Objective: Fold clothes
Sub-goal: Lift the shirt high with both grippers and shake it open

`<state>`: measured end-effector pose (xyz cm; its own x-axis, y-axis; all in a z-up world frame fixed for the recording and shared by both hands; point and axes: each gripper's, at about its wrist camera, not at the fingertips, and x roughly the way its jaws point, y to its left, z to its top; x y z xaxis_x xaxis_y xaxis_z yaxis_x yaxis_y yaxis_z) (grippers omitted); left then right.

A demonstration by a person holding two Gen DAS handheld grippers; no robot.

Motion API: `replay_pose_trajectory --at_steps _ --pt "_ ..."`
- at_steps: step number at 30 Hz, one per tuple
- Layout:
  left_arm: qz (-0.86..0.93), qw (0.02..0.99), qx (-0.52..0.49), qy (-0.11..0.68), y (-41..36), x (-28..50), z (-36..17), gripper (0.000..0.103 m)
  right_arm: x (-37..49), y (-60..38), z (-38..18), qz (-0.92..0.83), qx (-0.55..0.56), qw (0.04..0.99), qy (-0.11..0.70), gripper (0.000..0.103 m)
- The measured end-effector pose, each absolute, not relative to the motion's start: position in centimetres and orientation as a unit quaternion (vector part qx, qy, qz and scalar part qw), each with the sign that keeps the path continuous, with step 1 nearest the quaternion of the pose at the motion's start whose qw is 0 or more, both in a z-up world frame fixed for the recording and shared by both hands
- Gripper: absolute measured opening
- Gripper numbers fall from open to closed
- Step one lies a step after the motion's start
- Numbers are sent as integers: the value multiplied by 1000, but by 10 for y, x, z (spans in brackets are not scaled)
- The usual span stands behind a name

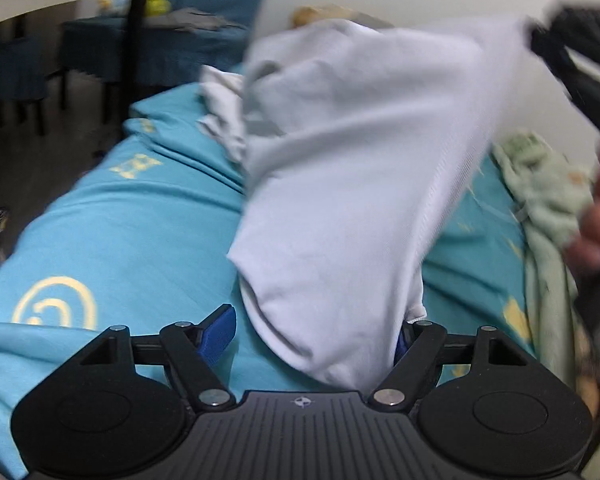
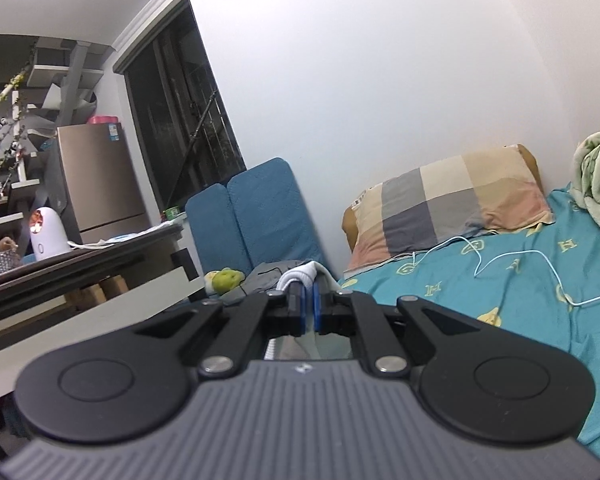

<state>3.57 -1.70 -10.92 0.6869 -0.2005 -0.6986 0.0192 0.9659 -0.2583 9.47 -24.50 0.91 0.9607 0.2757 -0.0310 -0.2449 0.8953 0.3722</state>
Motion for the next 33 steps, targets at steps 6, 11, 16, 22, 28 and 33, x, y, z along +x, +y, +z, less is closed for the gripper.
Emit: replay_pose_trajectory --at_steps 6,11,16,22,28,33 --pt "-76 905 -128 398 -16 35 -113 73 96 -255 8 111 188 975 41 7" --pt "-88 919 -137 358 -8 35 -96 15 98 -260 4 96 183 977 42 7" --pt "-71 953 -152 253 21 32 -46 3 82 -269 18 89 202 975 31 7" --pt "-68 970 -190 133 78 28 46 3 37 -260 84 102 181 978 -12 7" --pt "-102 977 -188 19 106 3 186 3 -23 -237 195 117 130 980 -98 7" --pt "-136 977 -152 -61 112 -40 302 3 -86 -229 282 120 106 973 -164 7"
